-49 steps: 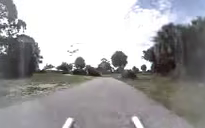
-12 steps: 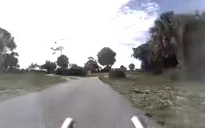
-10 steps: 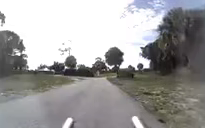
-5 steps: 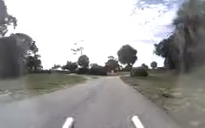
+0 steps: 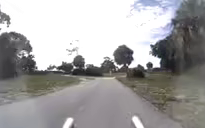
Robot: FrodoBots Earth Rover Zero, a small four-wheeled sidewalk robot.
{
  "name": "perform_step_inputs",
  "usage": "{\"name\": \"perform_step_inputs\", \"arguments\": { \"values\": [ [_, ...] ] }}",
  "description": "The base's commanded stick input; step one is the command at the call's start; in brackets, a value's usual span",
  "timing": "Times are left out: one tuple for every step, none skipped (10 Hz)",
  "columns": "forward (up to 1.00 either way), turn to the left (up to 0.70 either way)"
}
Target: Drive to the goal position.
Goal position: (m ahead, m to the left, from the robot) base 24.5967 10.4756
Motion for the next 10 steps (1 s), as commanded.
{"name": "perform_step_inputs", "arguments": {
  "values": [
    [0.69, 0.03],
    [0.69, 0.03],
    [0.69, 0.03],
    [0.69, 0.03],
    [0.69, 0.03],
    [0.69, 0.03],
    [0.69, 0.03],
    [0.69, 0.03],
    [0.69, 0.03],
    [0.69, 0.03]
  ]
}}
